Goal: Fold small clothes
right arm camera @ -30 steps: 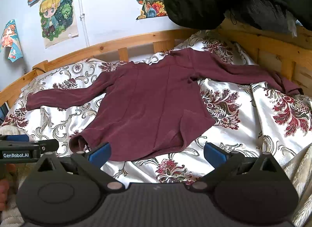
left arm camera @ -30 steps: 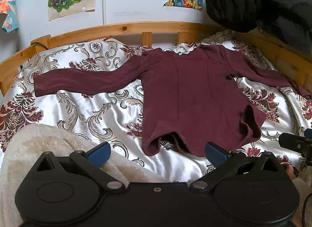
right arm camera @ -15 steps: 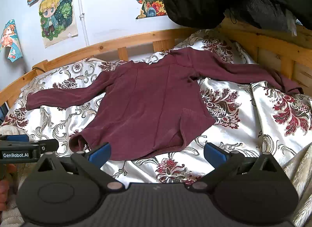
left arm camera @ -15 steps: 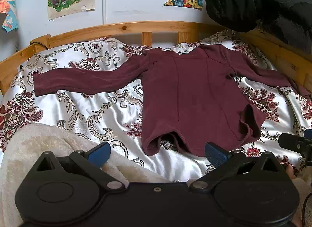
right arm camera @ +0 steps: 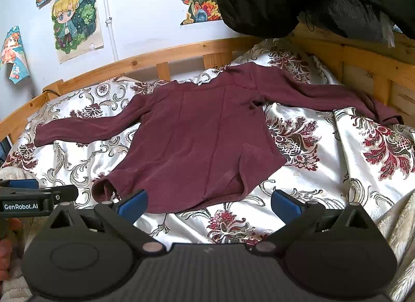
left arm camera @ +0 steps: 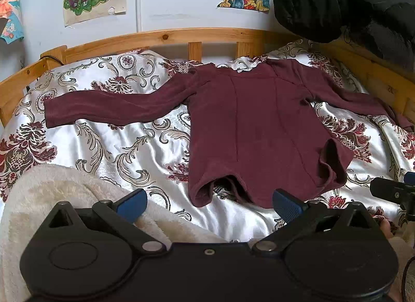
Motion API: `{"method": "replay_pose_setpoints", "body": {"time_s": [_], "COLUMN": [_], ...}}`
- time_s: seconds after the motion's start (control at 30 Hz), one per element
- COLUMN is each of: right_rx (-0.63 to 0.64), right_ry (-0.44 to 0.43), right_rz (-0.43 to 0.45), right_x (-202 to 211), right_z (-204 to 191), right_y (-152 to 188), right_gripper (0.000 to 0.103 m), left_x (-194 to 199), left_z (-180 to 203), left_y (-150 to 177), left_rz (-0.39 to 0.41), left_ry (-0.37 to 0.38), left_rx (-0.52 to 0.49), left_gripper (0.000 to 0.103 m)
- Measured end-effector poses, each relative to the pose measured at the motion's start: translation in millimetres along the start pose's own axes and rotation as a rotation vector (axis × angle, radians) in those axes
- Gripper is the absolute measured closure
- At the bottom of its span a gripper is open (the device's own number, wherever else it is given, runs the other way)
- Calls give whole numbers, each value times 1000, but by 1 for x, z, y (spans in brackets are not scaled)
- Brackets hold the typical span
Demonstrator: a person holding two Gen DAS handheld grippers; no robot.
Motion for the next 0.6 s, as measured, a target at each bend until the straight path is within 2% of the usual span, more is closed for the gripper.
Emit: {"method": "replay_pose_setpoints", "body": {"time_s": [0.6], "right_rx": [-3], "right_ry": [0], "right_rz": [6], "right_x": [1], "right_z": [3], "right_y": [2], "right_gripper": [0], "left_x": [0], "left_z": [0], "left_y": [0], "left_rz": [-2], "left_ry": [1], "left_rx": [0], "left_gripper": [1]}}
Point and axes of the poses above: each gripper's, at about its wrist camera, not at the fingertips, and x roughly against the way its jaws point, z to its right, y to its underside, the point moved 8 cm from there along -x, roughly the way its jaws point, and after that the axes turned 3 degrees about -z, right-handed, at the moved point
